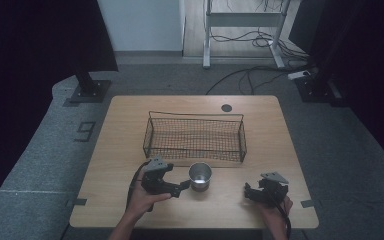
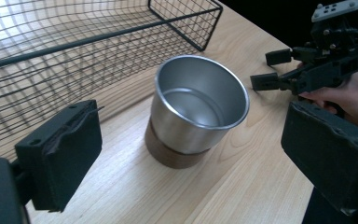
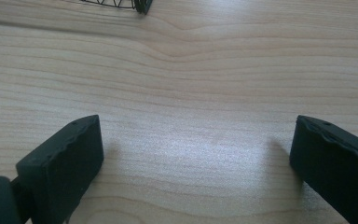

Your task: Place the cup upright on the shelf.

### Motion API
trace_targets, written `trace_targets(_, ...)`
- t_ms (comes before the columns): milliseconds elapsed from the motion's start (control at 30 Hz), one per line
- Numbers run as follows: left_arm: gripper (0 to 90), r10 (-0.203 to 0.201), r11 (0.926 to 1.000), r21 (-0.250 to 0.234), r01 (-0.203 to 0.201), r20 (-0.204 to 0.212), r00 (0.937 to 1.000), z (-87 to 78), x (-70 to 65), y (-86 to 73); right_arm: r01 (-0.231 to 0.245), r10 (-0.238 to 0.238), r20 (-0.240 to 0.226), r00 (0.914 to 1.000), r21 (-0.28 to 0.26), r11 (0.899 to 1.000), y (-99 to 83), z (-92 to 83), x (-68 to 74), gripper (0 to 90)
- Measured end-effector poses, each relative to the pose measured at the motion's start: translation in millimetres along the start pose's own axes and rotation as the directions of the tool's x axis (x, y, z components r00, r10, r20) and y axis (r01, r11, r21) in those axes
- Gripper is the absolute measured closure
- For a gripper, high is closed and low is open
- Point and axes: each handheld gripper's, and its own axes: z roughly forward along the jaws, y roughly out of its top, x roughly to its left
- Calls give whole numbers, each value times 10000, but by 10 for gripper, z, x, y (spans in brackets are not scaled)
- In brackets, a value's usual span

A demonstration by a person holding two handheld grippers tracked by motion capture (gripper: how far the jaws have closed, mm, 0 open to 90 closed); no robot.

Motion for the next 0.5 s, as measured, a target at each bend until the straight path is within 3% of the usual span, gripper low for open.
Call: trace_targets(500, 25, 247, 9988, 429, -250, 75, 9997, 240, -106, 50, 6, -6, -7, 10000, -8, 10000, 0, -1, 1, 29)
